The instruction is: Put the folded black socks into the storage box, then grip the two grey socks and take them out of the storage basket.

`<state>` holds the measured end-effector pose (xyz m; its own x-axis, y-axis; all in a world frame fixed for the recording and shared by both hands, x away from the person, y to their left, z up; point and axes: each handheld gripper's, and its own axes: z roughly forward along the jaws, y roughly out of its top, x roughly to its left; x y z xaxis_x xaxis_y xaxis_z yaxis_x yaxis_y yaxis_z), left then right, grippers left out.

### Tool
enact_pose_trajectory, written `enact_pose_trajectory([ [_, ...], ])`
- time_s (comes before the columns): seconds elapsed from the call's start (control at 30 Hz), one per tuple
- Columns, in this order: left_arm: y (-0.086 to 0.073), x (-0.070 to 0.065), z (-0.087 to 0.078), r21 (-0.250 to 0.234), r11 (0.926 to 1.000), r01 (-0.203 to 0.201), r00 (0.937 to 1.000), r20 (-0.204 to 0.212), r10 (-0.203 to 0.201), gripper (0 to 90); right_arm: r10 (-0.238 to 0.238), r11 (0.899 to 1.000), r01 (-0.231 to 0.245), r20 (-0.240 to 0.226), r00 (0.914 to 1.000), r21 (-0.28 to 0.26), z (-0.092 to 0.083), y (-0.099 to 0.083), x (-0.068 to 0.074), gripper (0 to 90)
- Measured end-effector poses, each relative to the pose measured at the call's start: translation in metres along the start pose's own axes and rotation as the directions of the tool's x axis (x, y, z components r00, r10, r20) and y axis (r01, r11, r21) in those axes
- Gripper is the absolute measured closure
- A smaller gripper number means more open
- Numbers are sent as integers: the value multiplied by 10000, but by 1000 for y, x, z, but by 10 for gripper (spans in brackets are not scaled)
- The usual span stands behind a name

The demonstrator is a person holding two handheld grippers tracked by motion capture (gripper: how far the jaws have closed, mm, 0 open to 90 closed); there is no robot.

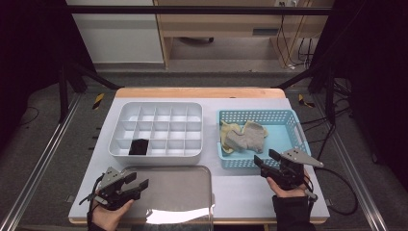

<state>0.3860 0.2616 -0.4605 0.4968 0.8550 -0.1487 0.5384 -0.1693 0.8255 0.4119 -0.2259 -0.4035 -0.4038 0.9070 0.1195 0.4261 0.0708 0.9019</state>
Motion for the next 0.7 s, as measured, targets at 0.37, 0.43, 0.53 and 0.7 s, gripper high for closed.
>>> enact_pose_trajectory([
  [0.37, -1, 3, 2, 93, 9999, 82, 9999, 73, -82, 404, -106, 9999, 105, 170, 9998, 33, 20, 30, -2, 352],
  [0.43, -1, 3, 2, 94, 9999, 92, 9999, 109, -93, 404, -61, 10000, 61, 193, 9998, -11, 23, 35, -3, 344],
  [0.53, -1, 4, 3, 122, 9999, 78, 9999, 122, -80, 404, -7, 10000, 8, 203, 9998, -38, 28, 41, -5, 338],
  [0.7, -1, 5, 3, 99, 9999, 92, 9999, 136, -93, 405, -10, 10000, 12, 367, 9993, -36, 36, 50, -10, 334],
])
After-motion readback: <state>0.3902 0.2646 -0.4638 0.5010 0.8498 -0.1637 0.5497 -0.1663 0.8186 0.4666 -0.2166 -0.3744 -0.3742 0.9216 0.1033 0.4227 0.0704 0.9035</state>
